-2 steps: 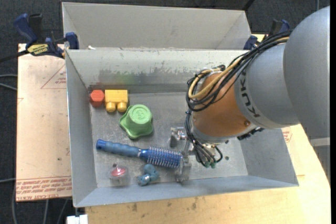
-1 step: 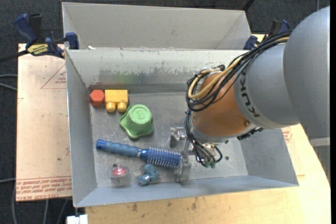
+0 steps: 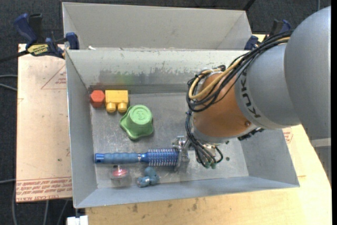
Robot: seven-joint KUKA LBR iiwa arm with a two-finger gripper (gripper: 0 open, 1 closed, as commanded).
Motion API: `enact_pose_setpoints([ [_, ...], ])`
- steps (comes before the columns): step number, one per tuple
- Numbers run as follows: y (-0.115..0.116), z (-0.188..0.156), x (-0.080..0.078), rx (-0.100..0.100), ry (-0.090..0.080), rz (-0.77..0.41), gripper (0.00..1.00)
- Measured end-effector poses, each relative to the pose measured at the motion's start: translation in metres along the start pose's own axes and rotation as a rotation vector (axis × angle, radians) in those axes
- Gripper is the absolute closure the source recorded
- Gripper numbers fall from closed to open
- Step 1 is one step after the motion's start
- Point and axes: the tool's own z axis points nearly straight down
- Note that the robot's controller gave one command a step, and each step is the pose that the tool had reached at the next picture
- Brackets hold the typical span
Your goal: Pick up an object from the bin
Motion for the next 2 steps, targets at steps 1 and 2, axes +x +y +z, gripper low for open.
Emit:
enact_pose_setpoints([
  [1, 0.0005, -0.0179, -0.0003, 0.001, -0.005, -0.002, 1.00],
  [2, 0.0006, -0.0272, -0.0007, 0.001, -0.004, -0.003, 1.00],
])
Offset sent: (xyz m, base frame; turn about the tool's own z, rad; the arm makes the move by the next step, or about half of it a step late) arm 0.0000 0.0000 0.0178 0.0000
